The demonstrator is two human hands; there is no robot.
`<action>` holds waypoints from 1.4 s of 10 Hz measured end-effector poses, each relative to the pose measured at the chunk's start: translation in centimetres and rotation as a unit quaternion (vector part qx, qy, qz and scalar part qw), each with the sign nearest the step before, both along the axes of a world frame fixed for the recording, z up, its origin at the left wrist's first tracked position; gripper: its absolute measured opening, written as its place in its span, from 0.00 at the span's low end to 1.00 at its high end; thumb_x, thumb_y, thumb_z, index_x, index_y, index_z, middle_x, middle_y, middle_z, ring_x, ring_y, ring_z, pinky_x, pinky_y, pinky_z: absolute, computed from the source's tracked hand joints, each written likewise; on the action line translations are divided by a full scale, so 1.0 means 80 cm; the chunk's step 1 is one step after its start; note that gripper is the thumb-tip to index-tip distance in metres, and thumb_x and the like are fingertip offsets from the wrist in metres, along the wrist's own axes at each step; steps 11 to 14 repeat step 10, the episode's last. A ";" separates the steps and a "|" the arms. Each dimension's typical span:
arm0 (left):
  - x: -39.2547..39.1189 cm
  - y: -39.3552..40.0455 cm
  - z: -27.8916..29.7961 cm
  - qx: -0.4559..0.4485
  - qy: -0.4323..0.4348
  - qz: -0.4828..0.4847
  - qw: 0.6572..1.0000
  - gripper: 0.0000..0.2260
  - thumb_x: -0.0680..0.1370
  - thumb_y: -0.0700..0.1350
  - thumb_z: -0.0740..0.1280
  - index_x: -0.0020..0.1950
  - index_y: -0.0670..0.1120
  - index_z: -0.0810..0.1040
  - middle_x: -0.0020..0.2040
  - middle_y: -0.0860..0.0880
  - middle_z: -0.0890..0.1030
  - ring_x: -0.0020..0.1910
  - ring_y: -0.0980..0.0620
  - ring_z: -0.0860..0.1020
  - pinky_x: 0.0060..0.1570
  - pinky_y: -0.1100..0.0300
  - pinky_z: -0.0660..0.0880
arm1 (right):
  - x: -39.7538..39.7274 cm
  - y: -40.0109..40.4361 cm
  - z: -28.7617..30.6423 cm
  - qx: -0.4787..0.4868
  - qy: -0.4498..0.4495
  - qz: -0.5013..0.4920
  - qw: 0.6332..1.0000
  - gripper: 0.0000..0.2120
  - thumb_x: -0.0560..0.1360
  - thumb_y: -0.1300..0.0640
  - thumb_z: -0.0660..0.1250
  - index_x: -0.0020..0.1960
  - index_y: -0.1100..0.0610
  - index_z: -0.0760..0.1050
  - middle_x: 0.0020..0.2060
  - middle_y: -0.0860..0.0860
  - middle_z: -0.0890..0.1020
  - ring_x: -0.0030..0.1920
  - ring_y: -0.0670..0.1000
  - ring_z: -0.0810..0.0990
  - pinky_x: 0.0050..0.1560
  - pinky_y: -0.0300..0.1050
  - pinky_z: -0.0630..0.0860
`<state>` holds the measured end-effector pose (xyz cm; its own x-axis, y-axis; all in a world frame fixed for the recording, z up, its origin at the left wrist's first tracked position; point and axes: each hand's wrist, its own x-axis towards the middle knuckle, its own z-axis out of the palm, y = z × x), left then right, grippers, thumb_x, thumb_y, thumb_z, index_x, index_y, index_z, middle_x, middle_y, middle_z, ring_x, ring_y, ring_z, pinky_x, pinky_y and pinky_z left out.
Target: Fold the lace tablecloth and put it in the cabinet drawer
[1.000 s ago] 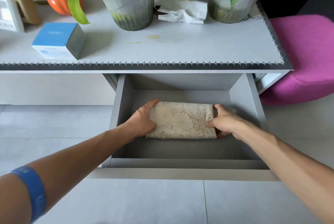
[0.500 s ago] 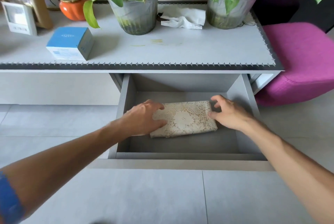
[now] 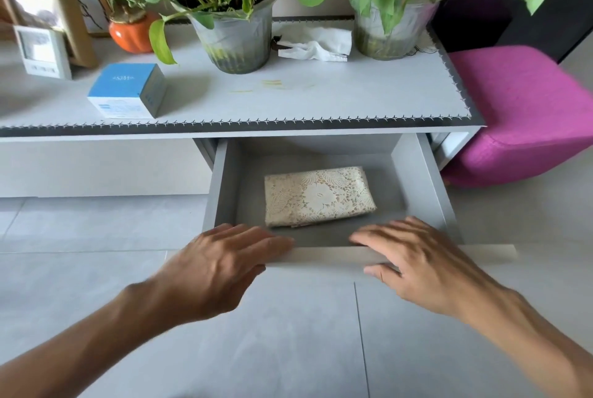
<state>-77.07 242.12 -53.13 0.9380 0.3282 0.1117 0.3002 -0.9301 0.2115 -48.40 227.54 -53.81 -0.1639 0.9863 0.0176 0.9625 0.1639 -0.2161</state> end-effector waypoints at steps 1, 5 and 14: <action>-0.002 -0.021 -0.028 0.140 -0.014 -0.055 0.989 0.21 0.80 0.39 0.56 0.74 0.48 0.67 0.71 0.43 0.72 0.68 0.41 0.71 0.66 0.46 0.67 | -0.018 -0.015 -0.025 0.151 -0.031 0.031 0.988 0.18 0.78 0.63 0.61 0.67 0.56 0.73 0.70 0.54 0.74 0.69 0.57 0.72 0.68 0.54 0.69; 0.013 0.076 -0.088 0.390 0.128 -0.116 0.904 0.35 0.71 0.36 0.56 0.79 0.42 0.52 0.80 0.42 0.50 0.79 0.44 0.49 0.76 0.46 0.44 | 0.030 0.015 -0.114 0.134 -0.263 0.014 0.955 0.33 0.74 0.67 0.53 0.78 0.56 0.55 0.80 0.52 0.52 0.79 0.55 0.50 0.77 0.60 0.47; 0.076 0.122 -0.053 0.295 0.239 0.000 0.925 0.33 0.77 0.45 0.58 0.79 0.46 0.47 0.79 0.43 0.37 0.78 0.44 0.36 0.76 0.42 0.39 | 0.040 0.111 -0.067 -0.013 -0.206 -0.113 0.972 0.37 0.74 0.62 0.60 0.79 0.50 0.49 0.77 0.47 0.33 0.79 0.55 0.38 0.76 0.61 0.48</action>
